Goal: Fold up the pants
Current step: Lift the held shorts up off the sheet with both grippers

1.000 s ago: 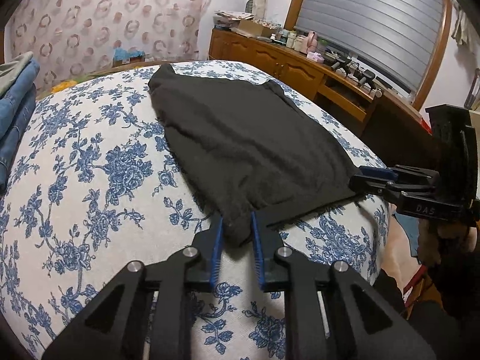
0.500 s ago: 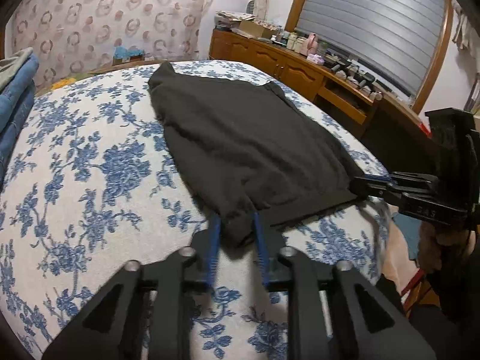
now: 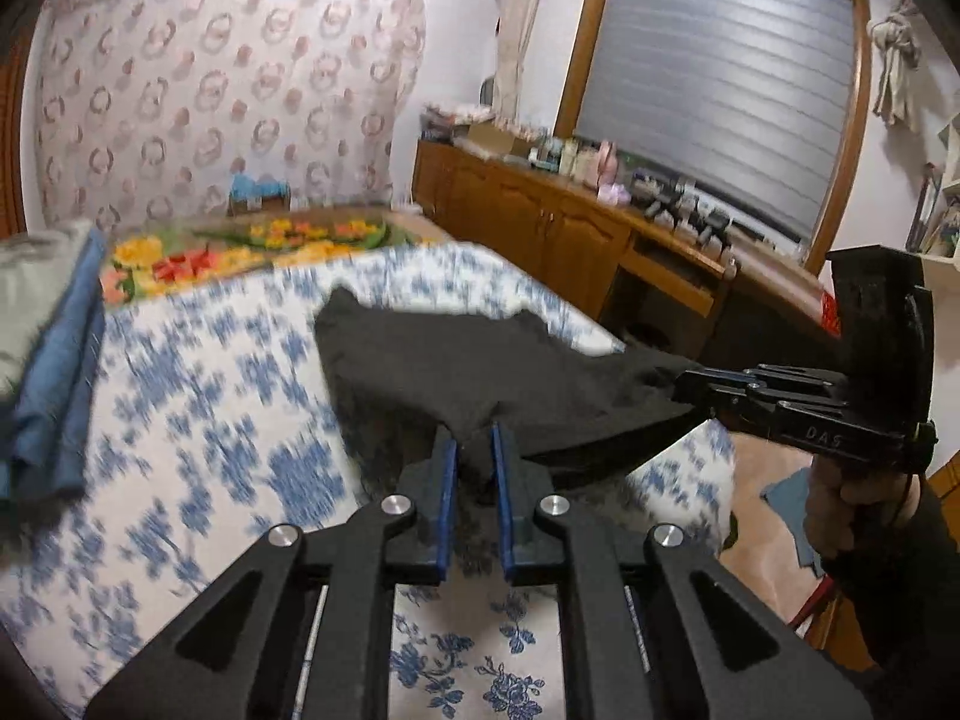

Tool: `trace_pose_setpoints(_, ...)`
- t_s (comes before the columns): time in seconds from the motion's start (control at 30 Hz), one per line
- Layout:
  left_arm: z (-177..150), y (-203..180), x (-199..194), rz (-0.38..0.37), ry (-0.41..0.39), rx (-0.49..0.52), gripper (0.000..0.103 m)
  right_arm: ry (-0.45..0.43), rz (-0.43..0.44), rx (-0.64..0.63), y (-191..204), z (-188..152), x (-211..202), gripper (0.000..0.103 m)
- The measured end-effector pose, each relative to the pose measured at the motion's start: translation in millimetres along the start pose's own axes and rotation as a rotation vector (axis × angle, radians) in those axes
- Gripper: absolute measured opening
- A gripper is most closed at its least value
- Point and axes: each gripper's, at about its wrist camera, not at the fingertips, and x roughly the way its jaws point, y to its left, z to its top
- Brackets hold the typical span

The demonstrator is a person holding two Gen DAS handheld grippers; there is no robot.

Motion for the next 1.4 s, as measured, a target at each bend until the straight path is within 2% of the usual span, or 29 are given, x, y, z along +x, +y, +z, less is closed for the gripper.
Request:
trace_pose_setpoints(0.3,46.4,1.5,-69.8,0.042,-0.152,0.073,0.008,-0.132,0.076,-0.089,34.5,57.8,-39.6,0.005)
trace_pose_setpoints(0.47,57.1,16.3,-88.7,0.078,-0.207,0.075,0.008,-0.191,0.119,-0.145,57.6,85.3,-49.9,0.005)
trace_pose_setpoints(0.57,49.0,32.3,-77.8,0.085,-0.181,0.06,0.008,-0.177,0.146,-0.169,62.6,88.5,-35.4,0.005)
trace_pose_setpoints(0.8,23.1,72.9,-18.5,0.095,-0.054,-0.008,0.008,-0.032,0.179,-0.131,49.5,65.7,34.4,0.005)
trace_pose_setpoints(0.93,27.1,86.5,5.9,0.099,-0.027,-0.038,0.008,0.029,0.178,-0.125,41.3,66.8,68.2,0.005)
trace_pose_setpoints(1.03,45.6,97.9,17.3,0.116,-0.021,-0.034,0.008,0.041,0.177,-0.139,35.7,87.8,90.1,0.005)
trace_pose_setpoints(1.17,98.5,104.9,18.4,0.155,-0.08,0.008,0.008,0.024,0.142,-0.177,33.0,138.2,110.7,0.005)
trace_pose_setpoints(1.3,160.8,99.5,3.5,0.232,-0.184,0.074,0.008,-0.081,0.131,-0.204,34.5,198.6,103.4,0.005)
trace_pose_setpoints(1.4,185.6,92.2,-11.7,0.261,-0.243,0.114,0.008,-0.186,0.171,-0.168,29.4,233.7,82.3,0.005)
